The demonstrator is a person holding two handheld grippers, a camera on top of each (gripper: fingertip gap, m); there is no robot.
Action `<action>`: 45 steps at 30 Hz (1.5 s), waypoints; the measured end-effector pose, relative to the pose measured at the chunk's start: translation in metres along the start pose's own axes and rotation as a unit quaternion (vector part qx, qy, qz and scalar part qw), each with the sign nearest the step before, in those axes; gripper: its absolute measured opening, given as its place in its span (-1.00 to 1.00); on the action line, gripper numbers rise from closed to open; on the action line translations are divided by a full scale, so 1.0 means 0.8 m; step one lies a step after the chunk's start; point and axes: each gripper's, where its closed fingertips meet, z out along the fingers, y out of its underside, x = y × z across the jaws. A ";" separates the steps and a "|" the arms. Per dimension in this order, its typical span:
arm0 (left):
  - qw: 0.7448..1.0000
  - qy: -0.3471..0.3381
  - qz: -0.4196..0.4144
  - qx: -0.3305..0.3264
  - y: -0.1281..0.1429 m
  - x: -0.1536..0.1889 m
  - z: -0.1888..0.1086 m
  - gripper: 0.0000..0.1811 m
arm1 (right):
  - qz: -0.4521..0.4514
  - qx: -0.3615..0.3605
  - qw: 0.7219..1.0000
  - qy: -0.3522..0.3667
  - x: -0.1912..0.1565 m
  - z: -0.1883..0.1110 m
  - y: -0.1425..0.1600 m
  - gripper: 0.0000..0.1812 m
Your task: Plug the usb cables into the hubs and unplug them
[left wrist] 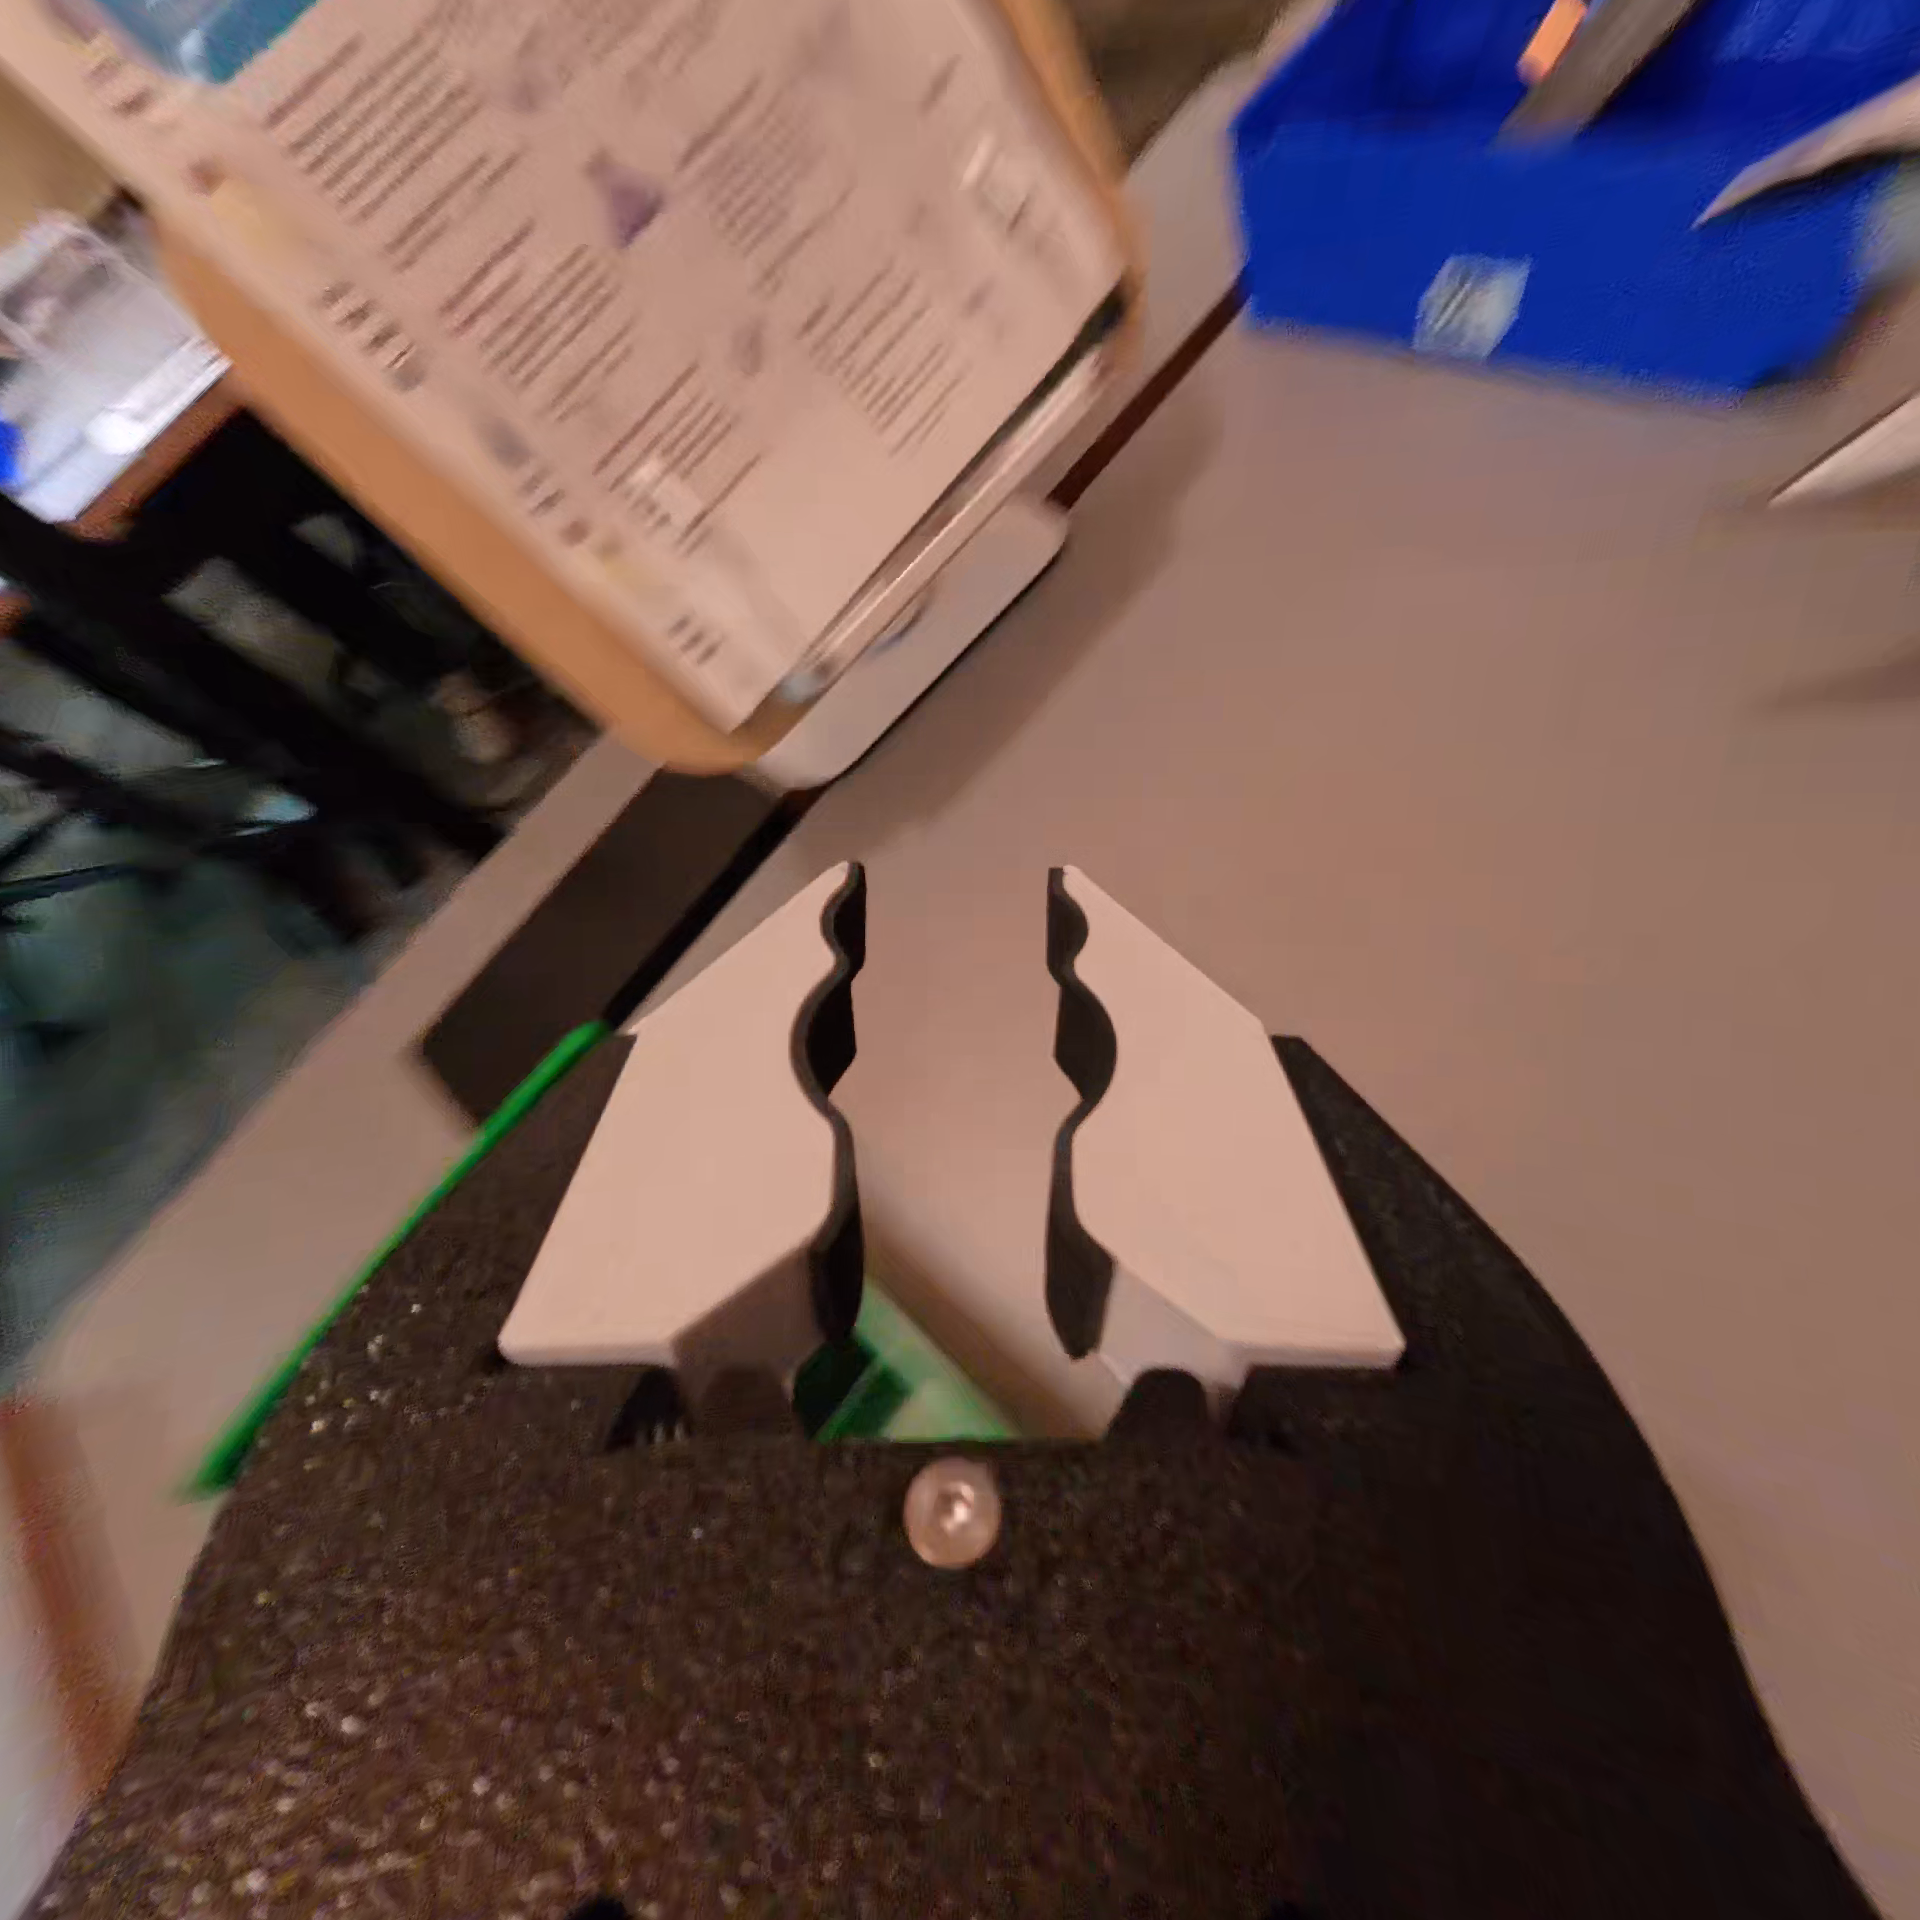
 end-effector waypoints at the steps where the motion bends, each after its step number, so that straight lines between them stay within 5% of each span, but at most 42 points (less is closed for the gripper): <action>1: 0.998 -0.010 0.041 -0.035 0.023 -0.031 -0.006 -0.61 | -0.004 0.019 1.000 -0.011 -0.011 0.006 -0.003 0.12; 6: 0.950 0.021 0.171 -0.260 0.165 -0.148 -0.015 -0.35 | -0.017 0.041 0.997 -0.065 -0.047 0.032 -0.007 0.15; 12: 0.859 0.092 0.235 -0.446 0.300 -0.196 -0.001 -0.24 | -0.021 0.050 0.994 -0.093 -0.067 0.039 0.004 0.13; 15: 0.831 0.106 0.262 -0.479 0.331 -0.201 0.018 -0.24 | -0.013 0.052 0.992 -0.112 -0.073 0.036 0.009 0.11; 24: 0.801 0.114 0.317 -0.495 0.350 -0.198 0.055 -0.37 | -0.025 0.036 0.993 -0.113 -0.075 0.040 0.022 0.07; 29: 0.820 0.023 0.355 -0.449 0.286 -0.212 0.032 -0.38 | 0.005 0.061 0.993 -0.105 -0.066 0.033 0.012 0.02; 36: 0.839 -0.239 0.384 -0.301 0.077 -0.232 -0.086 -0.39 | 0.049 0.096 0.989 -0.102 -0.063 0.024 -0.017 -0.03; 41: 0.784 -0.395 0.454 -0.155 -0.098 -0.163 -0.183 -0.39 | 0.092 0.126 0.982 -0.107 -0.067 0.010 -0.053 -0.04; 45: 0.723 -0.454 0.518 -0.045 -0.203 -0.073 -0.222 -0.38 | 0.138 0.164 0.966 -0.145 -0.083 -0.016 -0.098 -0.04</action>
